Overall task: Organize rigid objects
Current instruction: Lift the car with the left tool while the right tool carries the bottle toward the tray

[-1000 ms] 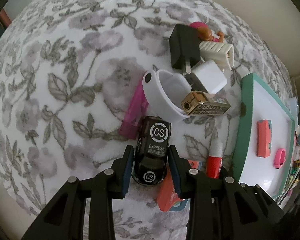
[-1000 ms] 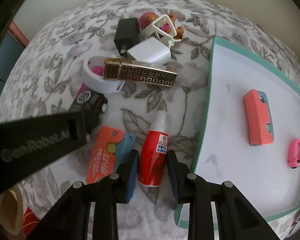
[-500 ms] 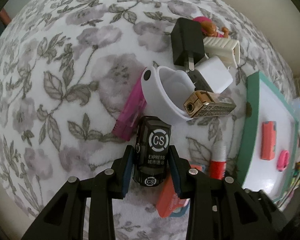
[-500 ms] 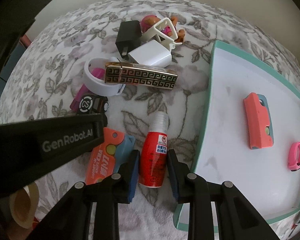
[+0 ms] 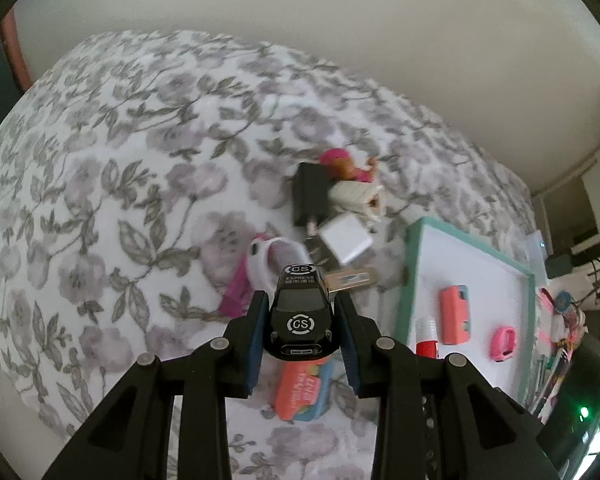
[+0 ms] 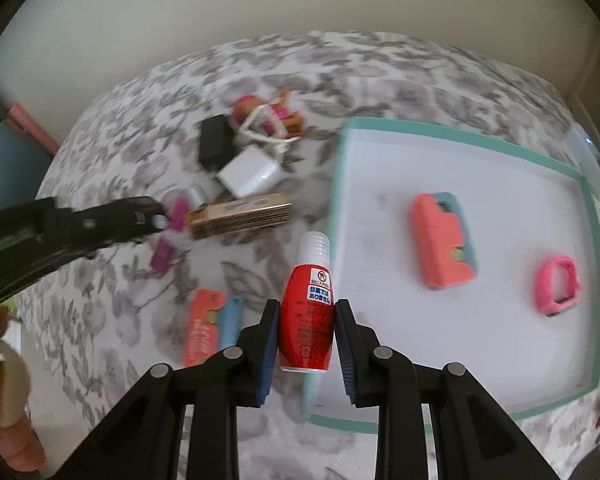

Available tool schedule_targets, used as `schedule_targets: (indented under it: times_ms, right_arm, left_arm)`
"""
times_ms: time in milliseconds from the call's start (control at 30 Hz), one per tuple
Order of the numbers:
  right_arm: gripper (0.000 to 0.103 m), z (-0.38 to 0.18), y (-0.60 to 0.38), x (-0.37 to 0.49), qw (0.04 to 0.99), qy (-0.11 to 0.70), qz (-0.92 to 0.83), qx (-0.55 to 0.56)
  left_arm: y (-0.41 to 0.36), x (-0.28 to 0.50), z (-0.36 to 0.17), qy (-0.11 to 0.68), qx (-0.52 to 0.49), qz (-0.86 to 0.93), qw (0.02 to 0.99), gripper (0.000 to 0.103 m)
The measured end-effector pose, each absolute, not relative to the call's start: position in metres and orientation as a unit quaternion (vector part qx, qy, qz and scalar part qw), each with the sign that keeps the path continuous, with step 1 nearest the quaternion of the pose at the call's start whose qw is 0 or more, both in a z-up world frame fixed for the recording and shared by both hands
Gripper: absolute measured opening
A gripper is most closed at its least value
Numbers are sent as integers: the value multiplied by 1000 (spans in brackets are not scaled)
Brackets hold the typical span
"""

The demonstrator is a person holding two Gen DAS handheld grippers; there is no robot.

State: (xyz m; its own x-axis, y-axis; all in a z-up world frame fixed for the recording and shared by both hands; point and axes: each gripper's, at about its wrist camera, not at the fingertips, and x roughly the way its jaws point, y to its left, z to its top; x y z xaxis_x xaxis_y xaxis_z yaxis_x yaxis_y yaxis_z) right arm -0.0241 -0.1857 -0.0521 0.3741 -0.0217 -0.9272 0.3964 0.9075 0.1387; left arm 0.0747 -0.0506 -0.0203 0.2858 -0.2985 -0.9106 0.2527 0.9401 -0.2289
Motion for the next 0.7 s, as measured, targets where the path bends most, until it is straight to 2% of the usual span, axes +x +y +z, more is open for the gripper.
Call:
schedule_targets:
  times_ms: [267,700]
  right_arm:
    - [29,-48,-241,-53,797,529,-229,177]
    - [29,-58,-341,-136,719,499,-404,265]
  left_arm:
    - [-94,46,-19,564,34,-221,795,35]
    - [-189,-13,-46,569,154,-296,752,35]
